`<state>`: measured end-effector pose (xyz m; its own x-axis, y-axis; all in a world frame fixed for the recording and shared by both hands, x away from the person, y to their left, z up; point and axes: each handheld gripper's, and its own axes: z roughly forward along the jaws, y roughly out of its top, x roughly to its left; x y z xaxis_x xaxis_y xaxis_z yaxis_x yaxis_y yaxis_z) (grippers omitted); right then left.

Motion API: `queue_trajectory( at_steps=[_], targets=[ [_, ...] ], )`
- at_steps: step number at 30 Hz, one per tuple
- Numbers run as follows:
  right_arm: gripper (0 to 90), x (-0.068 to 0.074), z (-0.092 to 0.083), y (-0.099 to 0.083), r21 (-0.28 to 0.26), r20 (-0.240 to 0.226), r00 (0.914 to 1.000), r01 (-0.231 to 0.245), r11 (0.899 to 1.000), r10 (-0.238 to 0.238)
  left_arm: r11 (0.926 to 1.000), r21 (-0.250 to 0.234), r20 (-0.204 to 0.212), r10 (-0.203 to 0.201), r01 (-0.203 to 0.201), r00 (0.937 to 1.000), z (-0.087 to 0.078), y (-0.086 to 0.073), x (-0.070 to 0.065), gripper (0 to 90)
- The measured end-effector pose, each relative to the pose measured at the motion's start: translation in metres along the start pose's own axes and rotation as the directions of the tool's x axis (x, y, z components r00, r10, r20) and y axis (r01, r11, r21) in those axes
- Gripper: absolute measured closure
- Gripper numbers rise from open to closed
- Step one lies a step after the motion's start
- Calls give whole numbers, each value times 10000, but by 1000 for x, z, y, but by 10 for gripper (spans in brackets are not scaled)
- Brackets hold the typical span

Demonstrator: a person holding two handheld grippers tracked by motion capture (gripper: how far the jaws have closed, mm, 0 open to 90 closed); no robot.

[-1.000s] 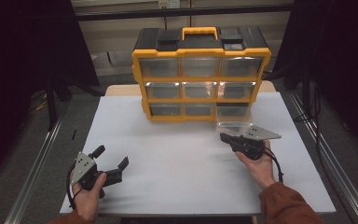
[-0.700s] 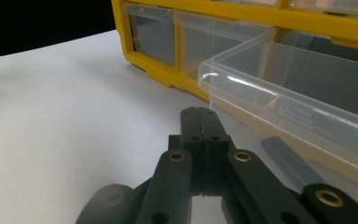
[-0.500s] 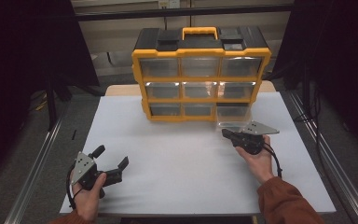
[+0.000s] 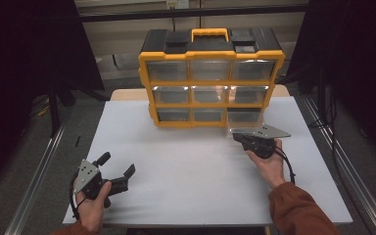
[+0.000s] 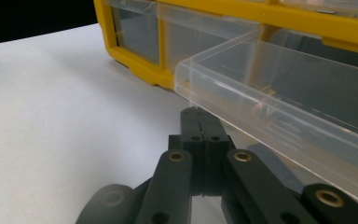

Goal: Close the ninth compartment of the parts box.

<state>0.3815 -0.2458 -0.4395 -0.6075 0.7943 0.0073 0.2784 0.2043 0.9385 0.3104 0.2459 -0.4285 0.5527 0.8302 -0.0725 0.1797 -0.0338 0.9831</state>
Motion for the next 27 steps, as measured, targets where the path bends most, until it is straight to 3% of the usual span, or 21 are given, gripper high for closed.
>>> queue_trajectory(
  at_steps=[13,16,27],
  targets=[
    [900,-5,1,0,-117,273,9996,-84,9999,87,10000,-11,-8,11,-11,10000,0,0,0,9],
    [900,-4,1,1,-199,448,9987,253,9995,-244,10000,-2,-26,40,-40,10000,0,0,0,9],
    [900,-7,4,1,-164,463,9989,-29,9999,36,10000,-14,-67,60,-60,10000,-1,0,0,9]
  ],
)
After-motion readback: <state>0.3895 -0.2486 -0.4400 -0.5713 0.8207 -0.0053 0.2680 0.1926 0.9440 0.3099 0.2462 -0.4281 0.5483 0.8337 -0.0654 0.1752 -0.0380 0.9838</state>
